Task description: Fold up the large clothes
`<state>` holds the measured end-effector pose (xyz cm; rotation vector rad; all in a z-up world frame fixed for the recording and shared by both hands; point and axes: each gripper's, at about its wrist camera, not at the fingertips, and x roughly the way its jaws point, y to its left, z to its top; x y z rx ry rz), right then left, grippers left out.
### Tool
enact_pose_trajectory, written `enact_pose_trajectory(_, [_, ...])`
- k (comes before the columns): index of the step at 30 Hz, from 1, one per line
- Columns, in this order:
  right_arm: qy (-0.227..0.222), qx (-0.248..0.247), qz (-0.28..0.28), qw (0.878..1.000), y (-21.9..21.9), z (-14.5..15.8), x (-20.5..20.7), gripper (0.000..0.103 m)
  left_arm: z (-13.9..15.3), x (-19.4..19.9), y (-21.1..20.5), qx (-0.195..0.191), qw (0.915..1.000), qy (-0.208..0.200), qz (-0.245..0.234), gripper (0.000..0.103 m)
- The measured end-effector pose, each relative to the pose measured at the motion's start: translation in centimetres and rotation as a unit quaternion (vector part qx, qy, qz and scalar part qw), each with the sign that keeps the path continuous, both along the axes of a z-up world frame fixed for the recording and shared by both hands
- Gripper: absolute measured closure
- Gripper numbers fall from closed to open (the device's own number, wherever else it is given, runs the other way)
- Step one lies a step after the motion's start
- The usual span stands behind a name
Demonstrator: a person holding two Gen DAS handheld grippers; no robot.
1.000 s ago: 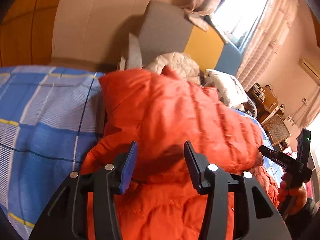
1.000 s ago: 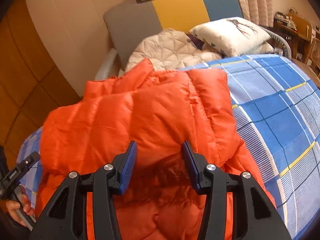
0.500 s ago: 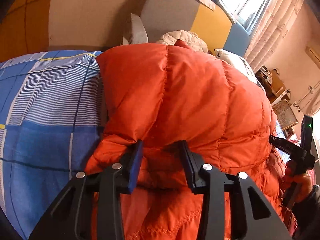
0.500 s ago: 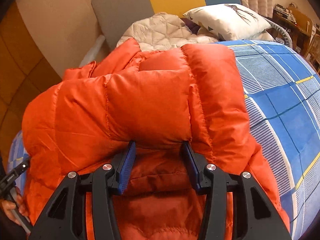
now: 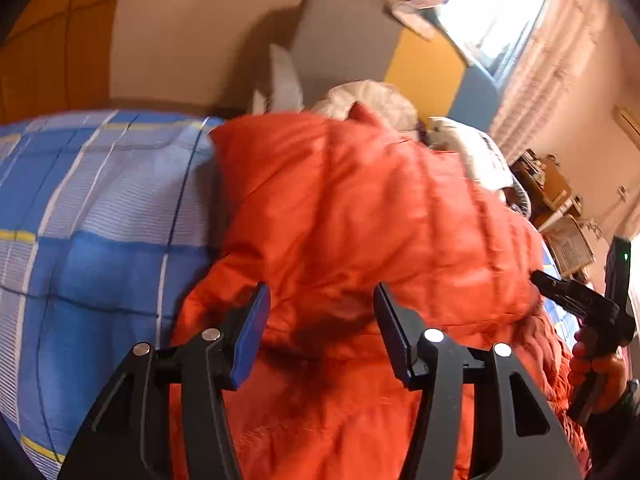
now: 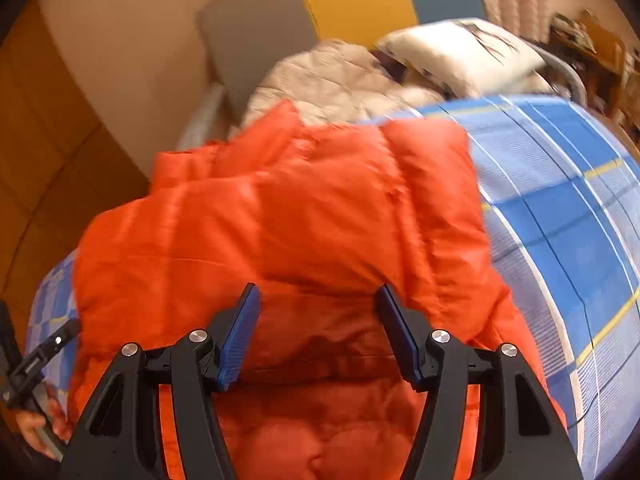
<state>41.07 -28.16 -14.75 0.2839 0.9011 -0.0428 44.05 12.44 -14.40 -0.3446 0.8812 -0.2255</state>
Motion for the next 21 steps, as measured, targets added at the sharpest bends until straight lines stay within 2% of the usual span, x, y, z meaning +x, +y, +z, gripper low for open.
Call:
enact_pose_trajectory(4, [0.023, -0.001, -0.002, 1.000, -0.7, -1.7, 1.7, 0.041, -1.4, 0.8, 0.2, 0.004, 0.9999, 0.015, -0.005, 0.049])
enact_pose_trajectory(8, [0.040, -0.024, 0.006, 0.999, 0.0, -2.3, 3.2, 0.039, -0.9, 0.6, -0.4, 0.024, 0.9996, 0.017, -0.001, 0.049])
enact_pose_trajectory(10, [0.040, -0.017, 0.009, 0.999, -0.1, -2.0, 2.7, 0.037, -0.2, -0.6, -0.2, 0.019, 0.9998, 0.009, 0.004, 0.038])
enact_pose_trajectory(13, [0.035, 0.000, 0.015, 0.999, -0.8, -1.2, 0.7, 0.030, 0.5, -3.1, 0.5, 0.013, 0.9998, 0.002, 0.012, 0.036])
enact_pose_trajectory(15, [0.032, -0.007, 0.028, 0.999, -1.2, -0.6, -1.4, 0.028, 0.9, -4.9, 1.3, 0.011, 0.9997, -0.003, 0.019, 0.035])
enact_pose_trajectory(17, [0.038, -0.017, 0.037, 0.998, -1.9, 0.0, -3.5, 0.026, 1.0, -7.3, 2.4, -0.008, 0.9996, -0.005, 0.025, 0.035])
enact_pose_trajectory(21, [0.048, -0.020, 0.028, 0.998, -4.8, 0.3, -8.4, 0.025, 0.4, -12.0, 4.6, -0.014, 0.9993, -0.004, 0.036, 0.035])
